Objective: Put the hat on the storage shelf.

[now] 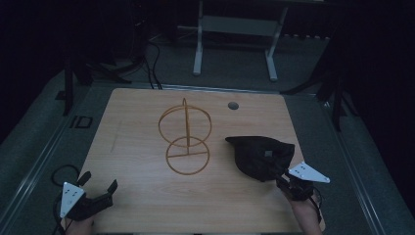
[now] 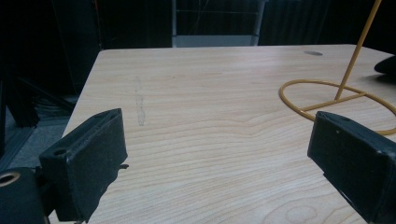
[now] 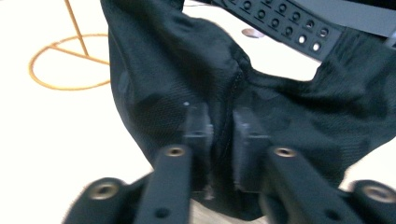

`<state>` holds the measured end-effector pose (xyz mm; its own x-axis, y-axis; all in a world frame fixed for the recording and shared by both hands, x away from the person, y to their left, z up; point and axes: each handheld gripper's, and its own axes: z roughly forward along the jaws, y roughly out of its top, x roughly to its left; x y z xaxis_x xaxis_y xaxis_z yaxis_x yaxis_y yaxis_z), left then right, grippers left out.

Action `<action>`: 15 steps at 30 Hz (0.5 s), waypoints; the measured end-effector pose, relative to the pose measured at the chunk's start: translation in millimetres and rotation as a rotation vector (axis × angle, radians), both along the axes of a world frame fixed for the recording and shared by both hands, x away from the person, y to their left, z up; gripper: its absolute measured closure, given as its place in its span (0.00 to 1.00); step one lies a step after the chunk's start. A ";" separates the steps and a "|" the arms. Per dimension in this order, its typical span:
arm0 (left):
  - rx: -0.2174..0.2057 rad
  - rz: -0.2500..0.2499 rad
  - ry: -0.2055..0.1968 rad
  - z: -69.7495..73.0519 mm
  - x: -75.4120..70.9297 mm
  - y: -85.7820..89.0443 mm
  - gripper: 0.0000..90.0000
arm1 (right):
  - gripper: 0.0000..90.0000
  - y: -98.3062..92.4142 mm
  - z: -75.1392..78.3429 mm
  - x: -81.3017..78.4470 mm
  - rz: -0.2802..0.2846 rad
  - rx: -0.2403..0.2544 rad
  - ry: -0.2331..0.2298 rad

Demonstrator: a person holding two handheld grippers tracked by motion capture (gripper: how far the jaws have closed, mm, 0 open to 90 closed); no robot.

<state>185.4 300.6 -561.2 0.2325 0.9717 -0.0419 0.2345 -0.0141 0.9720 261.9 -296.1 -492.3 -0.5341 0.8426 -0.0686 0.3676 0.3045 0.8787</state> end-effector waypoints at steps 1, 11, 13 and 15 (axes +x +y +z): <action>0.001 0.001 -0.001 0.0 -0.1 -0.1 0.05 | 0.95 1.2 -1.2 0.9 0.017 -0.004 0.011; 0.039 0.009 0.029 -1.3 2.2 -3.1 0.05 | 0.98 8.8 9.9 1.6 0.017 -0.094 -0.066; 0.045 0.006 0.033 -1.3 2.5 -4.5 0.05 | 0.98 8.3 14.8 3.7 0.013 -0.098 -0.085; 0.060 0.001 0.042 -1.4 3.0 -7.7 0.05 | 0.98 7.1 19.9 5.3 0.017 -0.088 -0.102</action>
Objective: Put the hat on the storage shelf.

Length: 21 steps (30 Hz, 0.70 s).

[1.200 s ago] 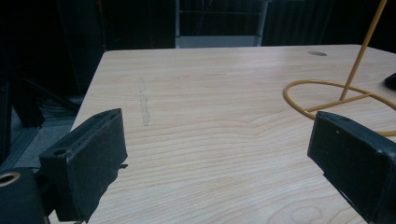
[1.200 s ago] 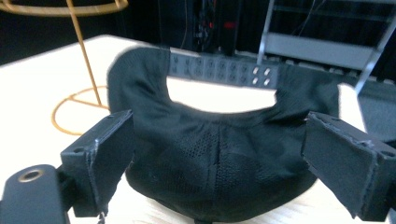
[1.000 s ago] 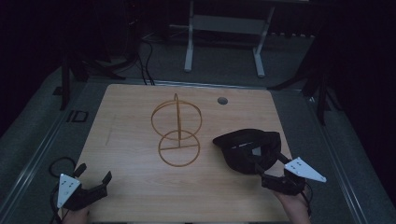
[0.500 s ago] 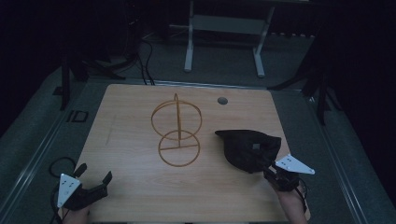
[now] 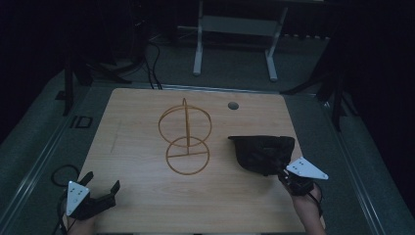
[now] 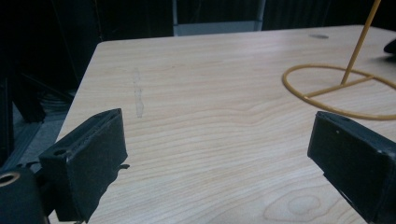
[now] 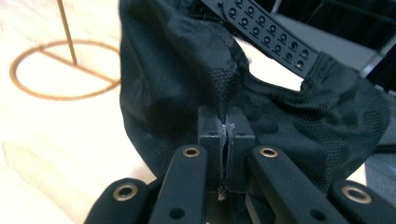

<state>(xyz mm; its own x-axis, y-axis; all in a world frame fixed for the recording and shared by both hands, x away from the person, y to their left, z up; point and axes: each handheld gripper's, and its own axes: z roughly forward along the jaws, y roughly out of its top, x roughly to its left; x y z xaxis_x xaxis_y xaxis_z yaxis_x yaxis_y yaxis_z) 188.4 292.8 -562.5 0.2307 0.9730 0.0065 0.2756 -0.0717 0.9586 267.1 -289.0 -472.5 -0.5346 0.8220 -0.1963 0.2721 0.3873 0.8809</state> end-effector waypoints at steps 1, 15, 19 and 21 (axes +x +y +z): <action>0.004 -0.004 -0.001 -0.2 0.2 -0.5 0.05 | 0.98 -0.1 3.7 0.4 -0.005 -0.001 -0.018; -0.024 -0.029 0.018 4.4 1.3 -5.8 0.05 | 0.98 -6.9 40.9 -7.4 -0.011 0.013 -0.144; -0.047 -0.063 0.040 15.2 1.1 -16.7 0.05 | 0.98 -5.9 50.8 -15.0 0.000 0.004 -0.169; -0.078 -0.101 0.066 23.7 1.8 -25.0 0.05 | 0.98 -4.5 54.0 -19.0 0.019 -0.002 -0.178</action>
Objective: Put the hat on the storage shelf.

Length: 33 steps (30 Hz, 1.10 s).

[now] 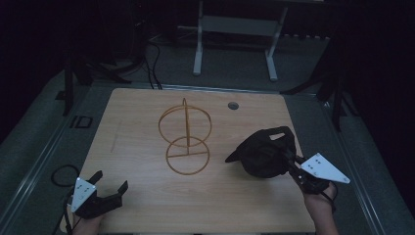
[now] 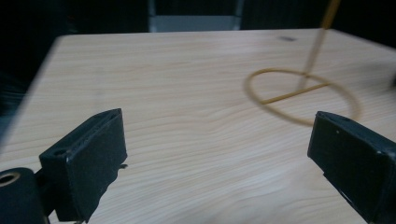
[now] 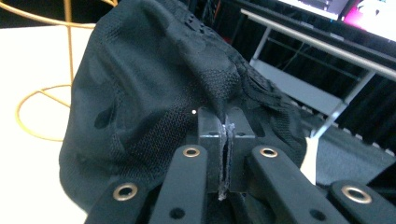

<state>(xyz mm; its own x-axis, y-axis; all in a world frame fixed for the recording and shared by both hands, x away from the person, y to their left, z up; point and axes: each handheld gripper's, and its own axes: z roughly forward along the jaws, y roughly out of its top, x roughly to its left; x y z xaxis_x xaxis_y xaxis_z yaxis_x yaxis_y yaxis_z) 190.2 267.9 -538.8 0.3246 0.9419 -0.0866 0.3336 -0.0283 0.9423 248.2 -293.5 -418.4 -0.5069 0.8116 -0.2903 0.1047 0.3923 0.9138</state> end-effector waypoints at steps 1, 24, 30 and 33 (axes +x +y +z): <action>-0.001 -0.020 0.027 5.1 0.8 -4.6 0.05 | 0.97 0.4 1.3 -2.0 0.008 0.000 -0.004; 0.050 -0.558 0.082 95.3 32.2 -138.5 0.16 | 0.97 12.4 8.6 -19.6 0.103 -0.016 -0.018; 0.065 -0.635 0.082 113.6 42.4 -166.6 0.17 | 0.97 15.4 8.9 -21.5 0.116 -0.022 -0.021; 0.056 -0.652 0.090 118.4 45.8 -174.5 0.17 | 0.97 16.1 9.6 -22.1 0.122 -0.023 -0.023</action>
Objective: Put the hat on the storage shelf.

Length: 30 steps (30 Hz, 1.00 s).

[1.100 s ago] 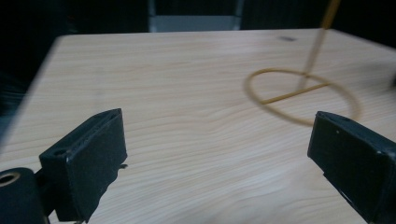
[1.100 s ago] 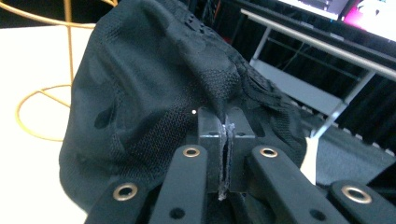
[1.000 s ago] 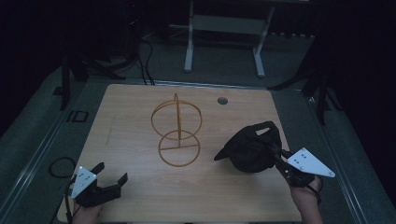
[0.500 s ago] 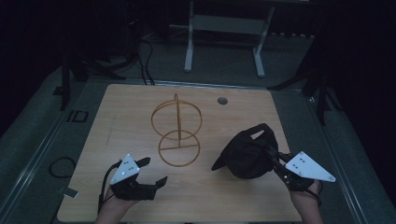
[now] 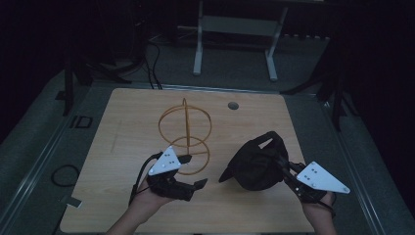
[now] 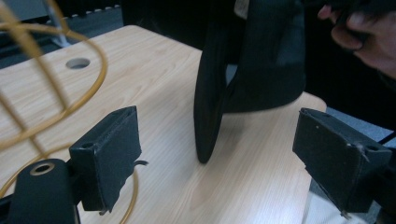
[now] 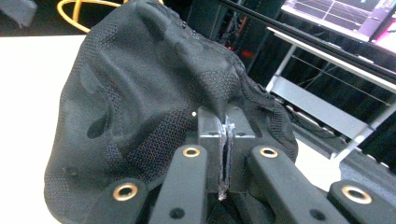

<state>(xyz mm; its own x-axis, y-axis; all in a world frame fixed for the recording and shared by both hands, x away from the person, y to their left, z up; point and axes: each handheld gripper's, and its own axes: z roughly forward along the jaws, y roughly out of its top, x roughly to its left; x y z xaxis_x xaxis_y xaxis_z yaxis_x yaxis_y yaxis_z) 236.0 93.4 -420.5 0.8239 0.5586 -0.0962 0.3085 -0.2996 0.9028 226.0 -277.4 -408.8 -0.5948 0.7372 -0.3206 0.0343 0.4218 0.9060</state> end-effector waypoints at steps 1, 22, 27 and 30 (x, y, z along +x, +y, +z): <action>-0.005 -0.012 -0.001 2.0 1.2 -4.0 0.17 | 0.97 0.4 0.0 -0.4 0.001 0.001 0.000; 0.076 -0.134 -0.026 28.7 35.2 -87.5 0.23 | 0.97 11.6 -1.6 -2.0 0.042 -0.017 -0.001; 0.045 -0.177 -0.019 34.4 38.3 -95.4 0.28 | 0.97 13.8 -1.8 -1.8 0.048 -0.024 -0.003; 0.039 -0.209 -0.022 34.6 37.6 -97.8 0.47 | 0.97 14.5 -2.0 -1.4 0.050 -0.024 -0.002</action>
